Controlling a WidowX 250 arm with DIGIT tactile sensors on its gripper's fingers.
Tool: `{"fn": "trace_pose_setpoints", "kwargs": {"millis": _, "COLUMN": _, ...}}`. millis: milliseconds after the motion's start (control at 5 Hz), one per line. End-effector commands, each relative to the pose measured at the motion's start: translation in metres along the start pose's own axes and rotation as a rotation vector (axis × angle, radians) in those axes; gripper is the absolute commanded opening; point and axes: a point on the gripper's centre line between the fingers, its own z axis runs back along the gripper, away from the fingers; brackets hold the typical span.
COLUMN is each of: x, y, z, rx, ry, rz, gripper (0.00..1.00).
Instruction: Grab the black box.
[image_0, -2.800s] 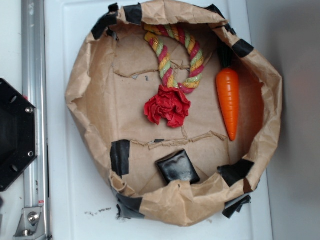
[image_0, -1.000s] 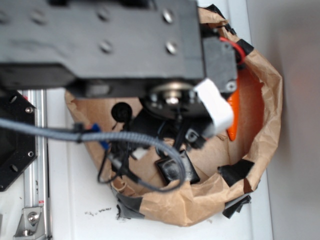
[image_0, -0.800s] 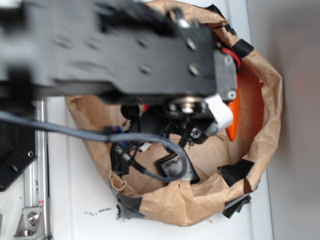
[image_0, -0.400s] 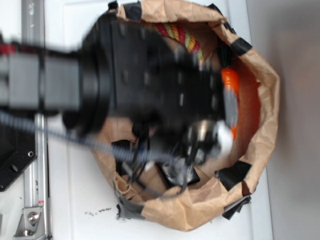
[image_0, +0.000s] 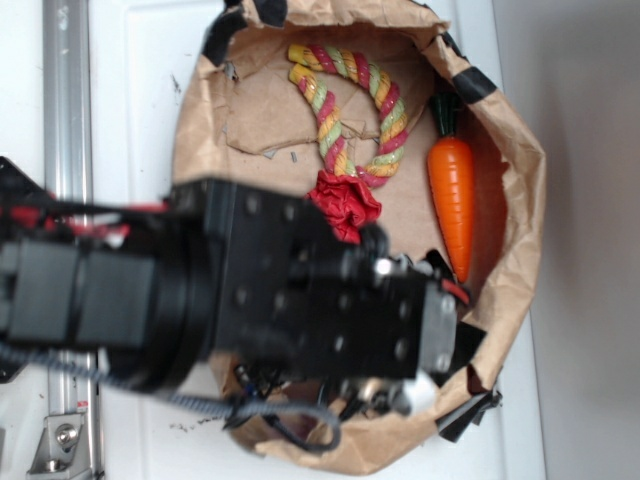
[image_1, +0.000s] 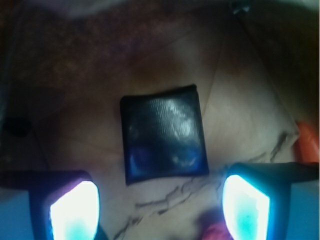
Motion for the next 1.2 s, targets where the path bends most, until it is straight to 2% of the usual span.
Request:
{"fn": "trace_pose_setpoints", "kwargs": {"millis": 0, "x": 0.025, "y": -0.009, "z": -0.006, "rx": 0.062, "ry": -0.043, "rz": 0.071, "gripper": 1.00}}
{"fn": "trace_pose_setpoints", "kwargs": {"millis": 200, "x": 0.028, "y": -0.008, "z": -0.018, "rx": -0.096, "ry": -0.113, "rz": 0.108, "gripper": 1.00}}
{"fn": "trace_pose_setpoints", "kwargs": {"millis": 400, "x": 0.025, "y": -0.021, "z": -0.033, "rx": -0.207, "ry": -0.104, "rz": 0.084, "gripper": 1.00}}
{"fn": "trace_pose_setpoints", "kwargs": {"millis": 600, "x": 0.022, "y": -0.022, "z": -0.038, "rx": -0.194, "ry": -0.103, "rz": 0.078, "gripper": 1.00}}
{"fn": "trace_pose_setpoints", "kwargs": {"millis": 800, "x": 0.029, "y": -0.023, "z": -0.051, "rx": -0.182, "ry": -0.058, "rz": 0.067, "gripper": 1.00}}
{"fn": "trace_pose_setpoints", "kwargs": {"millis": 1000, "x": 0.030, "y": -0.022, "z": -0.053, "rx": -0.129, "ry": -0.041, "rz": 0.107, "gripper": 0.00}}
